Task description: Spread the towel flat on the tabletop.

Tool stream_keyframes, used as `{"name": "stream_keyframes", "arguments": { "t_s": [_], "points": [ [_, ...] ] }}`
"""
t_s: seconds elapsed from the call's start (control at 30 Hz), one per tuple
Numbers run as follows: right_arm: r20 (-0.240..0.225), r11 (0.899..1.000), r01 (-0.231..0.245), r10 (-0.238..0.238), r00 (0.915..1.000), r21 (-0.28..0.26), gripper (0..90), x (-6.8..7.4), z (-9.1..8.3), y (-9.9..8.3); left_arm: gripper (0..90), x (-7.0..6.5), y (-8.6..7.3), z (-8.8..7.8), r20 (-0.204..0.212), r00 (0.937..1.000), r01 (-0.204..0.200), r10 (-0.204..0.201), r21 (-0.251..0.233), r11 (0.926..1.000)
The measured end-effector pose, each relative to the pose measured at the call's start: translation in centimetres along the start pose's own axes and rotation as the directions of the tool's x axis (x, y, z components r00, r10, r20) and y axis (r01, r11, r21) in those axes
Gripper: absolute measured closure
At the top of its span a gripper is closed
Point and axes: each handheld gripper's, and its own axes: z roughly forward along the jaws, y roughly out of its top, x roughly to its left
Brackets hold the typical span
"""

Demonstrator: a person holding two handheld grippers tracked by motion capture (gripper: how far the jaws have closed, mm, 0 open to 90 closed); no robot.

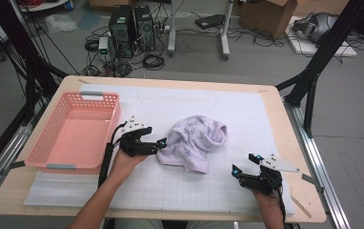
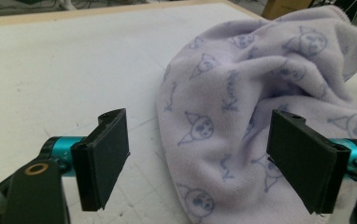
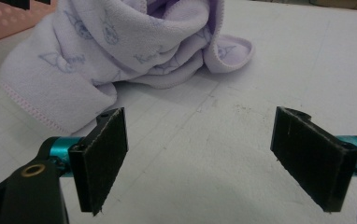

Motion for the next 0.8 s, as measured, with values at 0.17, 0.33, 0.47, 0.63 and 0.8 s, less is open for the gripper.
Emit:
{"name": "stream_keyframes", "arguments": {
  "t_s": [0.17, 0.33, 0.47, 0.63, 0.8],
  "points": [
    [-0.009, 1.0, 0.008, -0.008, 0.9999, 0.015, 17.7, 0.3, 0.6, 0.3, 25.2, -0.1, -0.3, 0.3, 0.035, 0.9994, 0.004, -0.005, 0.032, 0.9995],
    [-0.043, 0.998, 0.033, -0.03, 0.9986, 0.062, 17.6, 0.8, 1.7, 0.4, 28.8, -0.5, -0.8, 1.2, 0.086, 0.9963, -0.011, 0.003, 0.091, 0.9958],
    [-0.061, 0.995, 0.044, -0.038, 0.9974, 0.094, 17.6, 0.9, 2.4, 0.6, 31.1, -0.8, -1.2, 1.9, 0.108, 0.994, -0.03, 0.015, 0.135, 0.9904],
    [-0.084, 0.983, 0.072, -0.059, 0.9947, 0.168, 26.4, 1.0, 4.2, 1.2, 46.3, -1.6, -1.9, 2.8, 0.13, 0.9883, -0.108, 0.08, 0.226, 0.9682],
    [-0.106, 0.971, 0.085, -0.063, 0.9923, 0.221, 38.4, 1.2, 7.0, 2.4, 81.0, -2.0, -1.6, 2.4, 0.093, 0.9886, -0.136, 0.119, 0.212, 0.9677]
  ]
}}
